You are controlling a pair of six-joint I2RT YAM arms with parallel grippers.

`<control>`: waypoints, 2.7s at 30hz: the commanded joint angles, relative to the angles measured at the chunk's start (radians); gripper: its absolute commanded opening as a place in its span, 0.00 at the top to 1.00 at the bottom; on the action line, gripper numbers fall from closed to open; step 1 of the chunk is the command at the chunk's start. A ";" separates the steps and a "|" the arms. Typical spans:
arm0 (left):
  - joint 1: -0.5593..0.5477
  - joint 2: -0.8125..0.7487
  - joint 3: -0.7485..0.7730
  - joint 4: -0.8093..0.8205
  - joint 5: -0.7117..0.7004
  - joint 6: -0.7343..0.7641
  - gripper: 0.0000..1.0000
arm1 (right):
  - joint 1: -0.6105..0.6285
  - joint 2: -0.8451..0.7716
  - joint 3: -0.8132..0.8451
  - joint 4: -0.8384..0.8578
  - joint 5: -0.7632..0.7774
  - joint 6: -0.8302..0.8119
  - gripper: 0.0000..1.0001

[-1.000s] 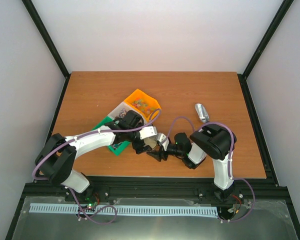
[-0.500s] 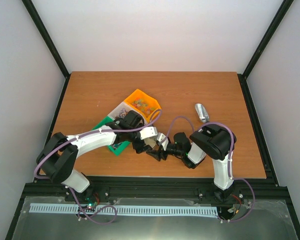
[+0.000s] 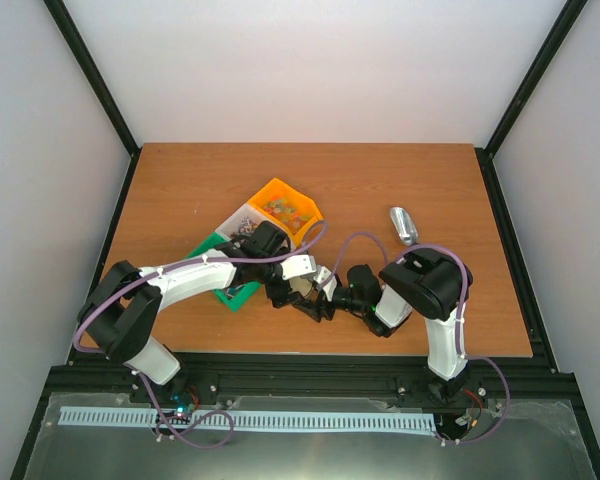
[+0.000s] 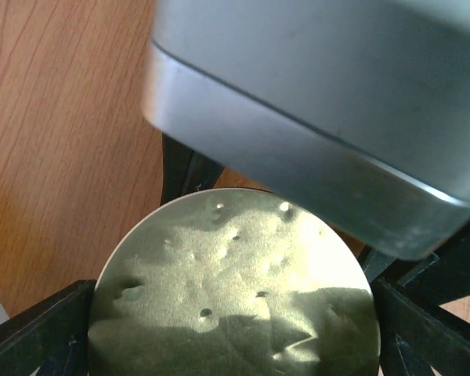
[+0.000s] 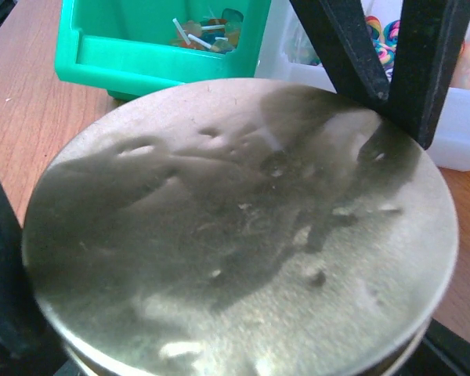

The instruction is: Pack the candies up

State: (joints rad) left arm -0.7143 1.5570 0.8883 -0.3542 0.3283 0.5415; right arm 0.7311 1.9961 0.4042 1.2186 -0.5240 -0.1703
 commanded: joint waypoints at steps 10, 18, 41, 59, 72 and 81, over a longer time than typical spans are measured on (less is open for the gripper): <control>-0.007 0.011 0.018 -0.013 0.066 -0.027 0.26 | 0.015 0.017 -0.003 0.043 0.019 0.040 0.13; -0.007 0.025 0.012 0.032 0.063 -0.110 0.26 | 0.043 0.062 0.004 0.103 0.048 0.007 0.18; -0.007 0.105 0.127 -0.406 0.176 0.603 0.42 | -0.019 -0.014 -0.025 0.024 -0.186 -0.070 0.53; 0.007 0.098 0.112 -0.191 0.069 0.118 0.30 | -0.019 -0.117 -0.073 0.002 -0.015 -0.033 0.00; 0.008 0.069 0.051 -0.044 -0.043 -0.104 0.38 | 0.024 -0.001 -0.067 0.133 0.138 0.024 0.01; -0.004 0.077 0.068 -0.138 0.071 0.009 0.43 | 0.024 0.029 -0.037 0.165 0.045 0.013 0.27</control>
State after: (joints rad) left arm -0.7124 1.6157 0.9600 -0.3935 0.3630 0.4988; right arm 0.7429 2.0060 0.3557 1.3090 -0.4114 -0.1329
